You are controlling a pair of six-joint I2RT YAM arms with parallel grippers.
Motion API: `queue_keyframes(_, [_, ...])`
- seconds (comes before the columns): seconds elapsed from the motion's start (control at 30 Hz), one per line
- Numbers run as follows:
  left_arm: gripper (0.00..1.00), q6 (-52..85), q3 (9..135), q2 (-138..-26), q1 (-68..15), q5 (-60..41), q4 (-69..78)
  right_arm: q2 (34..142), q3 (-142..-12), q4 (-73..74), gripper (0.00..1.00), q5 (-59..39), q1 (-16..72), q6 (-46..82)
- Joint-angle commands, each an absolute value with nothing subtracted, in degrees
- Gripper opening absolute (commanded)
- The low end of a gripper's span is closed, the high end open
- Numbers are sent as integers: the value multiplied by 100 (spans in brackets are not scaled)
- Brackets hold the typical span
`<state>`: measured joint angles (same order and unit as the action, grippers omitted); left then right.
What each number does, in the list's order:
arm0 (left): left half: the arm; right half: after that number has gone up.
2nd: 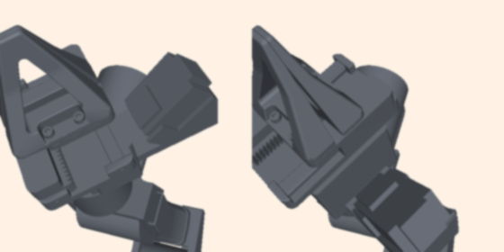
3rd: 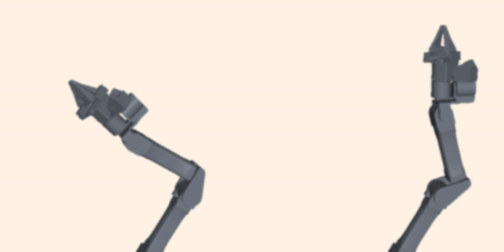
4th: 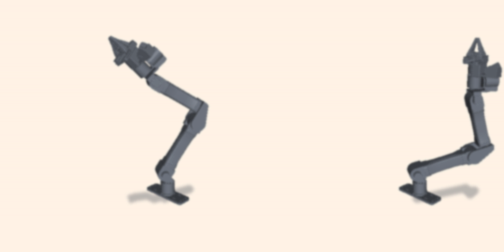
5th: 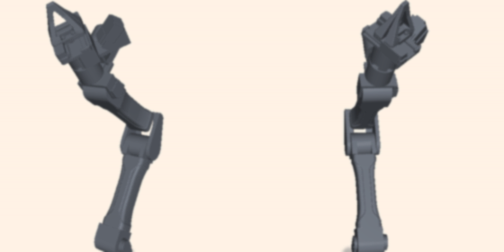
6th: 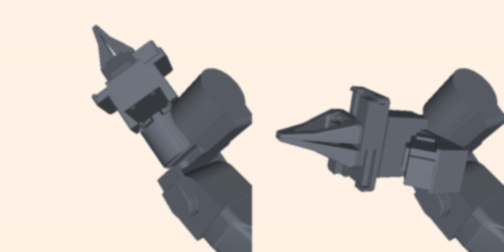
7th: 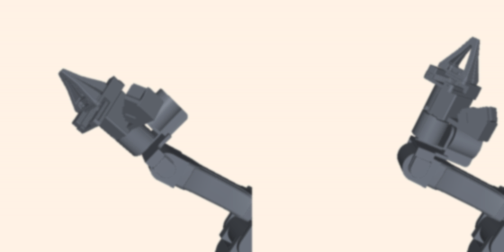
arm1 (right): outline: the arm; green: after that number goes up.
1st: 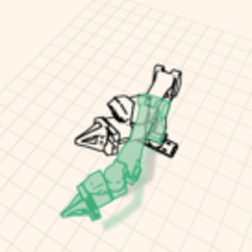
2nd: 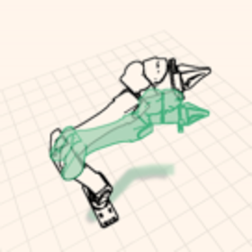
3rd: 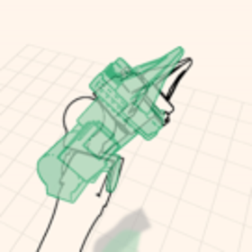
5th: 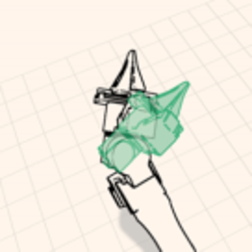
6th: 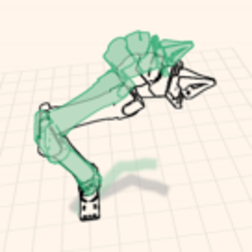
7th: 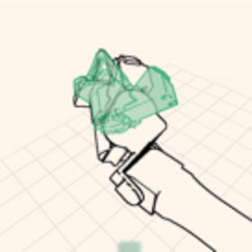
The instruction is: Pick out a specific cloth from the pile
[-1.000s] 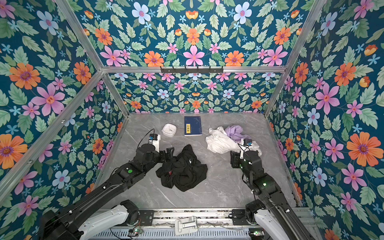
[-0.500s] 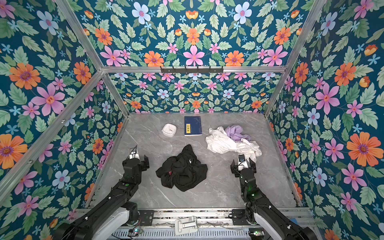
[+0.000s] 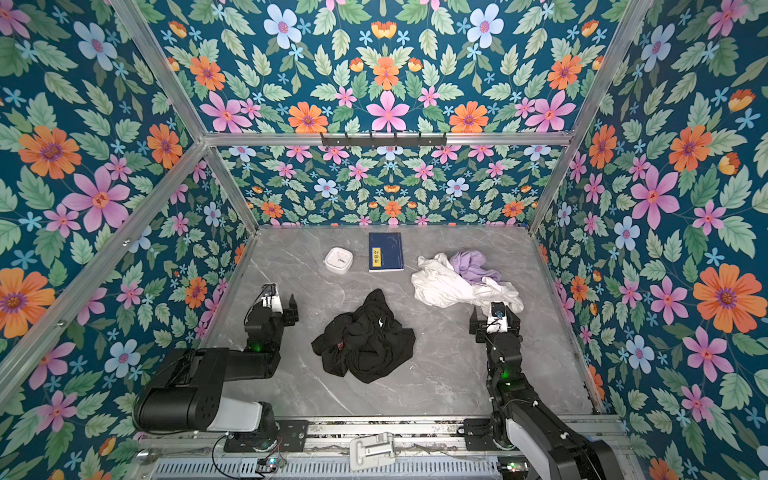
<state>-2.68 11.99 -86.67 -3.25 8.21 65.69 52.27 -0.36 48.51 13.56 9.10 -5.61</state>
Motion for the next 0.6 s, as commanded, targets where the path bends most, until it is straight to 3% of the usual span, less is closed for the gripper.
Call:
queue_keyframes(0.0, [77,-184,1244,-9274,-308,721,7949,5669,141,6116,93,1313,895,-469])
queue_keyframes(0.07, [86,-111,1354,-9232,-299,806,7634,5783,148,6240,93,1273,888,-476])
queue_keyframes(0.1, [99,-37,1383,-9265,-294,1027,7687,5771,143,6215,93,1270,888,-466])
queue_keyframes(0.17, [100,138,1411,-9266,-290,1534,7647,5777,149,6221,93,1236,827,-423])
queue_keyframes(0.57, [100,0,1477,-9308,-431,1719,7592,7503,-10,7942,95,1134,493,-68])
